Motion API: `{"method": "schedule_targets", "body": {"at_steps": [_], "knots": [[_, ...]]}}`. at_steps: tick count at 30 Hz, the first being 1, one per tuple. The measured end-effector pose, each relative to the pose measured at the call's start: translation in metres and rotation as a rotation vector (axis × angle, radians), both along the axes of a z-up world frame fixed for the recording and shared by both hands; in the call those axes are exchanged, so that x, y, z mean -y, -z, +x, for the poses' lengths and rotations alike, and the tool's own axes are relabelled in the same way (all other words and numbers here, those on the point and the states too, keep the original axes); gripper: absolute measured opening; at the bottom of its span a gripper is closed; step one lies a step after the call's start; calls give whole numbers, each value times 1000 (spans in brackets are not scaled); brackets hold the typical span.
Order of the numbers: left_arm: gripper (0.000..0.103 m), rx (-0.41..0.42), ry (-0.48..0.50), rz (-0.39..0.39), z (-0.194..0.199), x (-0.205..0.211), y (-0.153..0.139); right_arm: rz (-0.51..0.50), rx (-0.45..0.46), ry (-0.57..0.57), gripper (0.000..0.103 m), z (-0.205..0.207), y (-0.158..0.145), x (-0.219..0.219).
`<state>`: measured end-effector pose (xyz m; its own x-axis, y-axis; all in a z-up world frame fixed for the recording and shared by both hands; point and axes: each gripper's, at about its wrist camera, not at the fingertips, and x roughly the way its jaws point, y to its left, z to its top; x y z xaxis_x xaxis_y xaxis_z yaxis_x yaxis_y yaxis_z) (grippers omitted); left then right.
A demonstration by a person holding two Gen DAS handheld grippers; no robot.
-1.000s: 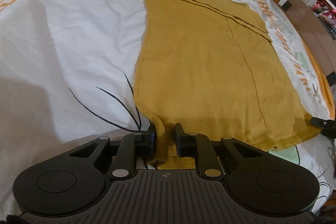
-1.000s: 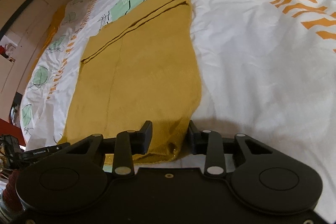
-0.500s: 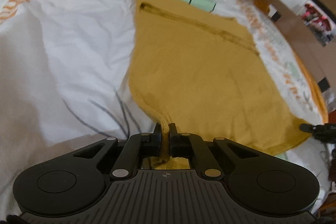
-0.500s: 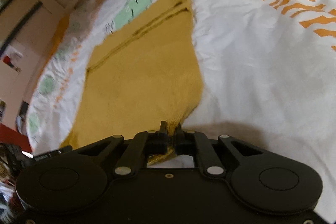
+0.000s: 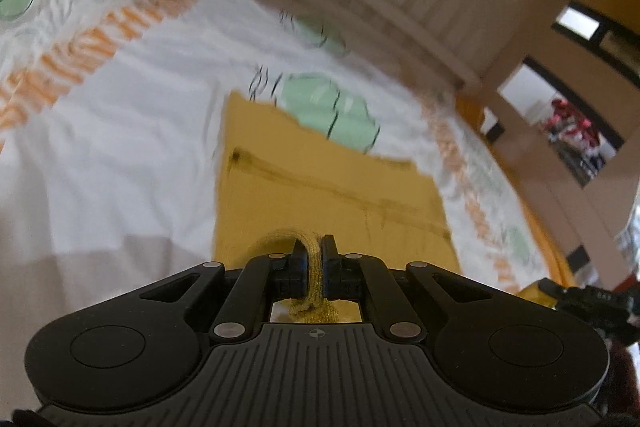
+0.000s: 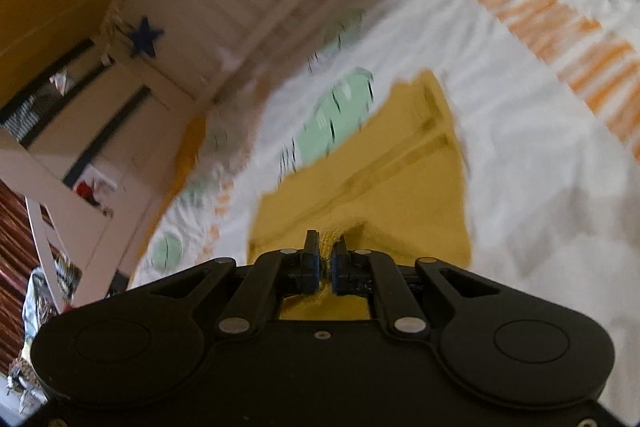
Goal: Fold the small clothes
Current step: 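Lift the hem with both tools and fold it toward the collar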
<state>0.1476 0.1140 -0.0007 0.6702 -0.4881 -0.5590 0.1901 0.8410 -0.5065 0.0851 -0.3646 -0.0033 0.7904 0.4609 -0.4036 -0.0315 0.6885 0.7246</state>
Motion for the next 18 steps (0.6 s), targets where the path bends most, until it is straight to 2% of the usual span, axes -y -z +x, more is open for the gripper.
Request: {"method": "schedule_targets", "body": {"at_steps": [3,8,13,18], "knots": [[6,45,-13,-3,24,2,-10,14,52,46,13,26,-4,8],[6,72,-38,-38,72,4,-16,-13,66,116,13,77,1,25],[5,54,-75,-59,123,7,-5,-35,47,138,13,129,19,31],[5,34,-110,-31,163,13,16,-54,2,130,13,175,41,26]]}}
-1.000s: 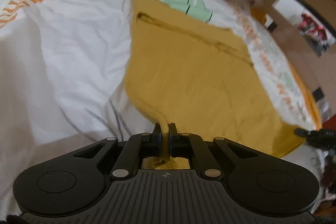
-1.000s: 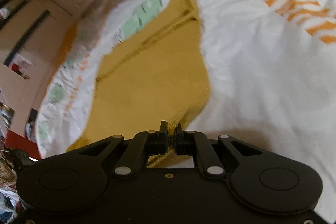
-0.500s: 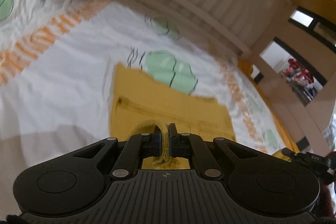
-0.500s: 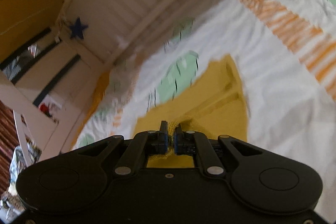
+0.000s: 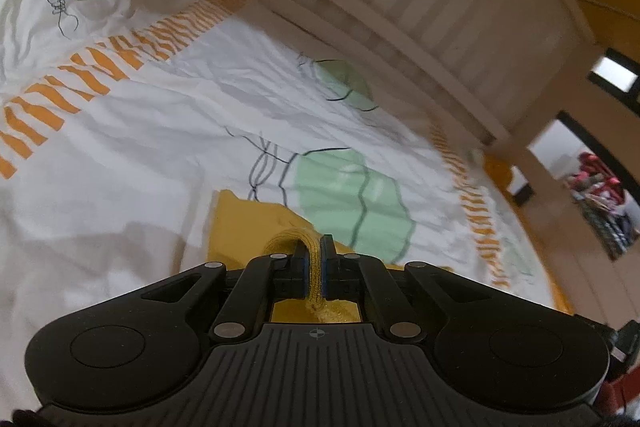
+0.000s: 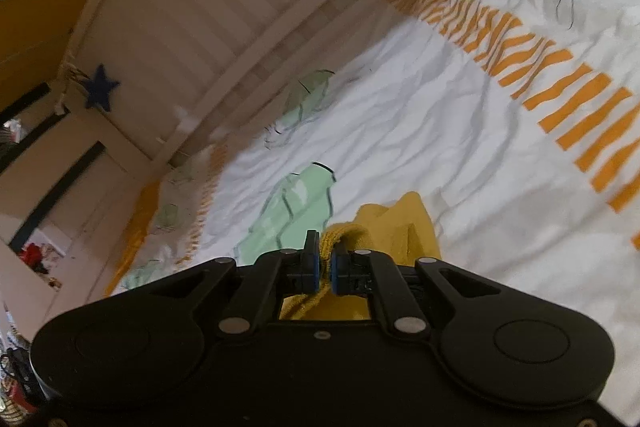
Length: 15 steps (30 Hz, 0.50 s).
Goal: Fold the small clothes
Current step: 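Lift the hem with both tools and fold it toward the collar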
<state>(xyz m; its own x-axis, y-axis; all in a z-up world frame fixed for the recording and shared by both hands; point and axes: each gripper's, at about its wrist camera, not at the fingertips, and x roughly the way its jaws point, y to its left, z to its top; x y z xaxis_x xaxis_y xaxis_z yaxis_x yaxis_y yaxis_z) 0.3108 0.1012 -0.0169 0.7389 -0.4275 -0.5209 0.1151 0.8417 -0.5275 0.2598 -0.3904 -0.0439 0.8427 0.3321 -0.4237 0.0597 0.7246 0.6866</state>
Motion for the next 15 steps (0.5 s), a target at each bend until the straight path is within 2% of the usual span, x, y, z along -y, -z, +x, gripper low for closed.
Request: {"method": "schedule_targets", "body": {"at_steps": [13,15], "knots": [[5,-104,-98,8,60,-5,47,-64,-98,33,13,54,36,-7],[6,-122,-104,-4,66,-7,54,-61,-107,47,19,56,39,-7]]}}
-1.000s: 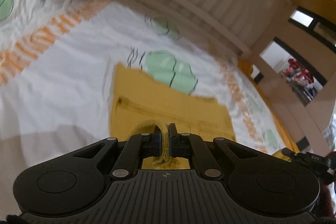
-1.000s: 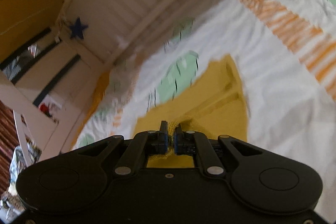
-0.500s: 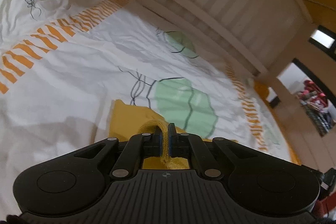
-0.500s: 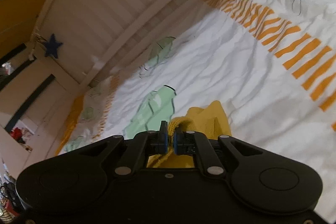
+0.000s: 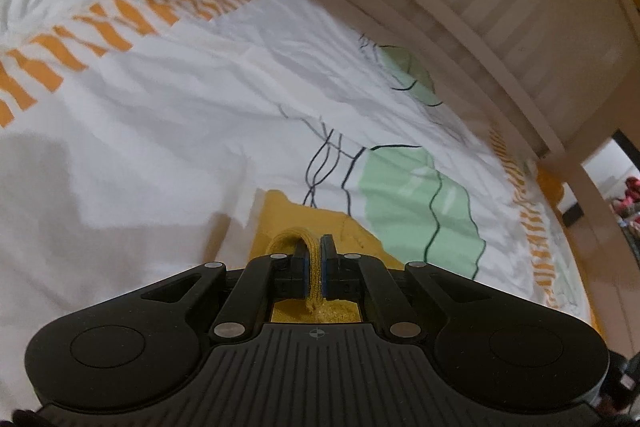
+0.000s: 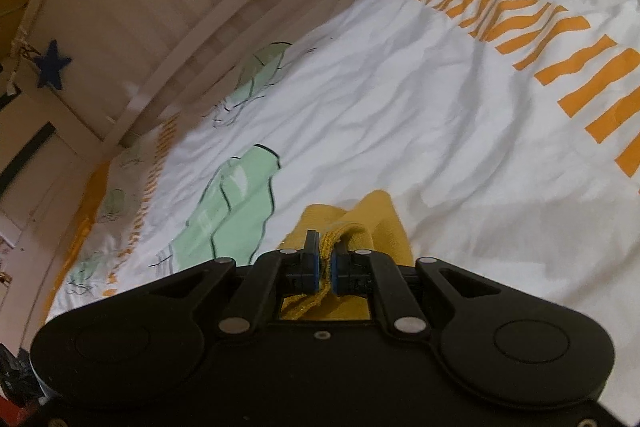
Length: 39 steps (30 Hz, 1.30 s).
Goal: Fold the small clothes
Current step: 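Lift the hem with both tools and fold it toward the collar, then lay the hem down on the sweater and open both tools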
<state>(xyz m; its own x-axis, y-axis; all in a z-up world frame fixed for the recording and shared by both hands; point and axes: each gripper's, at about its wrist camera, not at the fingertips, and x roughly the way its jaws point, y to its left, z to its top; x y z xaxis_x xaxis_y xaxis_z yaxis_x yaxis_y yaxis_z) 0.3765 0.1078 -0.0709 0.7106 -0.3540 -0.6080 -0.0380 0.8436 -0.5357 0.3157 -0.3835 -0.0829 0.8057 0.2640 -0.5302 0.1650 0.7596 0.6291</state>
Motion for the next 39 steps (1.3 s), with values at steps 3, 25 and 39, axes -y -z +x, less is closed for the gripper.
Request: {"method": "schedule_targets", "body": {"at_steps": [3,25,39], "knots": [[8,-6,-9,-6,8,-1,5,-14,0,26,21,3,0,1],[34,110,325,435,-59,65,-8,-592,42,-275,71,-40,-37,-101],[35,-21,347,421,3,76,13,-594,-128,-321,76,31,-10,-117]]}}
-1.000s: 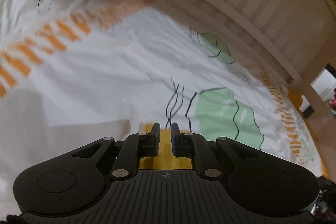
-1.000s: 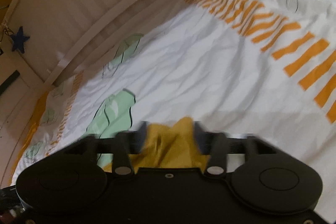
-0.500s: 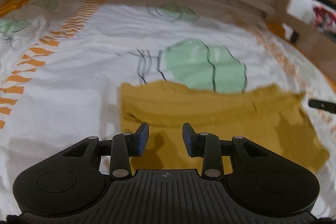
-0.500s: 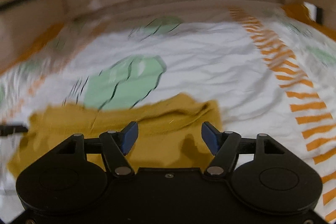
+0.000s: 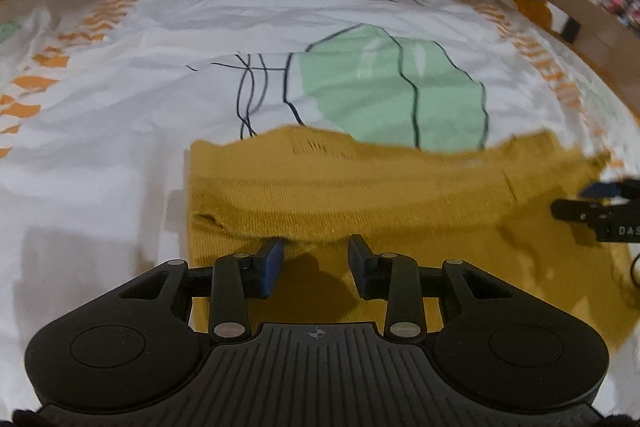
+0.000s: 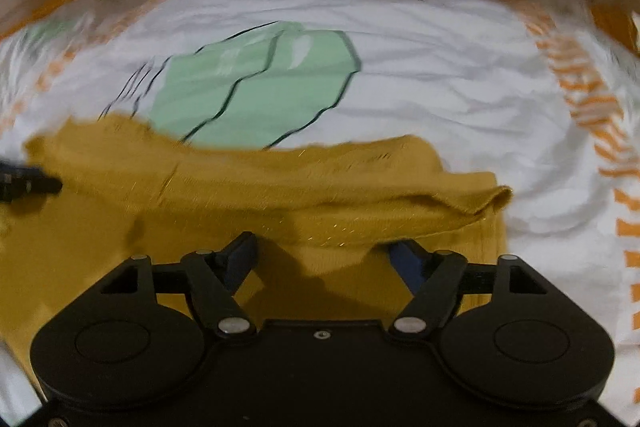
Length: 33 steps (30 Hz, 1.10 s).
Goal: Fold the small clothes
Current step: 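Lay the hem down on the sweater and open both tools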
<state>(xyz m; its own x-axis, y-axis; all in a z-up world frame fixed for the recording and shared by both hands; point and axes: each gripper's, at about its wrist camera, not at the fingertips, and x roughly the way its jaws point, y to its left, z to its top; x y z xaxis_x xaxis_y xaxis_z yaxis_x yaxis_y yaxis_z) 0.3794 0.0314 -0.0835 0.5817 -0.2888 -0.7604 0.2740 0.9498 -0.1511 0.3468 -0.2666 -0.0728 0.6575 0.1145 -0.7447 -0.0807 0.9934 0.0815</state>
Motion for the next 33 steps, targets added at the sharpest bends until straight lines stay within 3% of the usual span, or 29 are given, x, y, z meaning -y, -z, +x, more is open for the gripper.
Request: {"method": "schedule_targets", "body": {"at_steps": [4,7,11,17,24,28,33], "knots": [[35,-11,-70,-32,28,-4,-5,75,15,97,76,20,-6,20],[35,28,-114,-48,37,-6,-18,119,43,158,76,19,-14,34],[35,70,-111,-69,30,-5,-35,114,84,139,76,1,-23,35],[35,70,-48,-53,-4,4,-34,46,84,64,79,-31,-19,25],[35,49,4,24,-63,3,-11,-31,24,50,82,-76,3,29],[35,13,-3,38,-90,-4,6,39,-17,111,85,-100,16,48],[37,45,-23,41,-109,-12,13,95,-11,138,85,-112,17,60]]}}
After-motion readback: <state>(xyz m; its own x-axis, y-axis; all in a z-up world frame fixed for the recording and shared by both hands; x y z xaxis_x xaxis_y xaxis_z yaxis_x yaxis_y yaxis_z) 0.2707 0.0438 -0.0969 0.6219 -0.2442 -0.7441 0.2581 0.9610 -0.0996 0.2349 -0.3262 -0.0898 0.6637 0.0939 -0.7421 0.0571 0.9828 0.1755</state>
